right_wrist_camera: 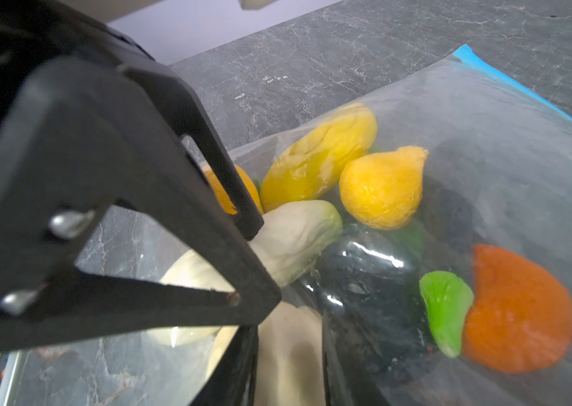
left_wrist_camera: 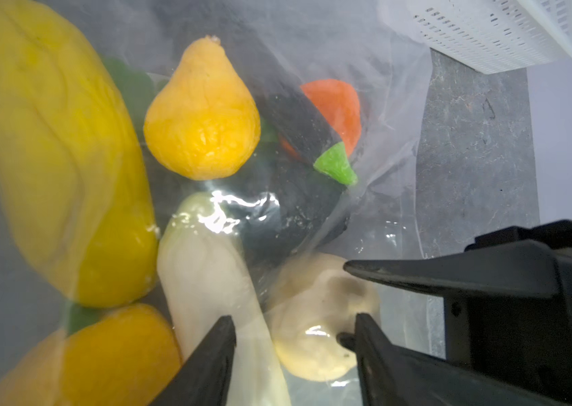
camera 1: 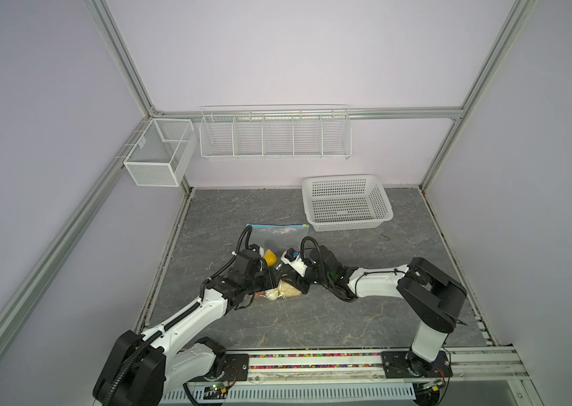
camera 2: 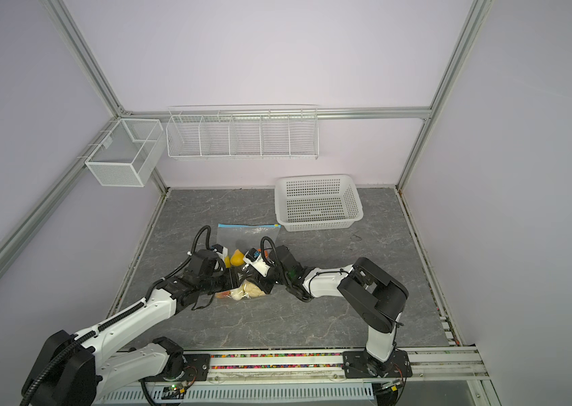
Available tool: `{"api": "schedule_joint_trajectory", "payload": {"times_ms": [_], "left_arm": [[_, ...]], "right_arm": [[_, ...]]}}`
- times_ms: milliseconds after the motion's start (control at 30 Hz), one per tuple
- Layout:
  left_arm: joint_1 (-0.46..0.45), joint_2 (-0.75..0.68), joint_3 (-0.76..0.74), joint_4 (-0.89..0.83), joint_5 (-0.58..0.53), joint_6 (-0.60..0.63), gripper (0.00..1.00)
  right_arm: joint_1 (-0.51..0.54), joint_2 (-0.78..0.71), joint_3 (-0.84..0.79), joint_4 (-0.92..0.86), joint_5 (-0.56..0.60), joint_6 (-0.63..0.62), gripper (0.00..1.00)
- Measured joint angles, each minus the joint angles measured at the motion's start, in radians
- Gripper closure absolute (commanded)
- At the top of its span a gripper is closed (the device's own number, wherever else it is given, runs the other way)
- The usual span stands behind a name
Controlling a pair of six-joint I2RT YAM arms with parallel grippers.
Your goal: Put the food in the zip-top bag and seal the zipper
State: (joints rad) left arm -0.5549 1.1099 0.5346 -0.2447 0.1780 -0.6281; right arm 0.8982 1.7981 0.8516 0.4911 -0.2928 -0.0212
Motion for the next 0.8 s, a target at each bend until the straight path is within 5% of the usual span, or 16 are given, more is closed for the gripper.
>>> {"api": "schedule_joint_trajectory", "payload": {"times_ms": [267,800], "left_arm": [[0.000,0.003,0.010,-0.022,-0.048,-0.014,0.40],[0.011,0.130,0.114,-0.029,-0.136,-0.006,0.39]], "right_arm": [[-0.077,-0.123,0.048,-0.050,0.004,0.002,0.69],[-0.106,0.142,0.201,-0.079,0.141,-0.161,0.59]]}}
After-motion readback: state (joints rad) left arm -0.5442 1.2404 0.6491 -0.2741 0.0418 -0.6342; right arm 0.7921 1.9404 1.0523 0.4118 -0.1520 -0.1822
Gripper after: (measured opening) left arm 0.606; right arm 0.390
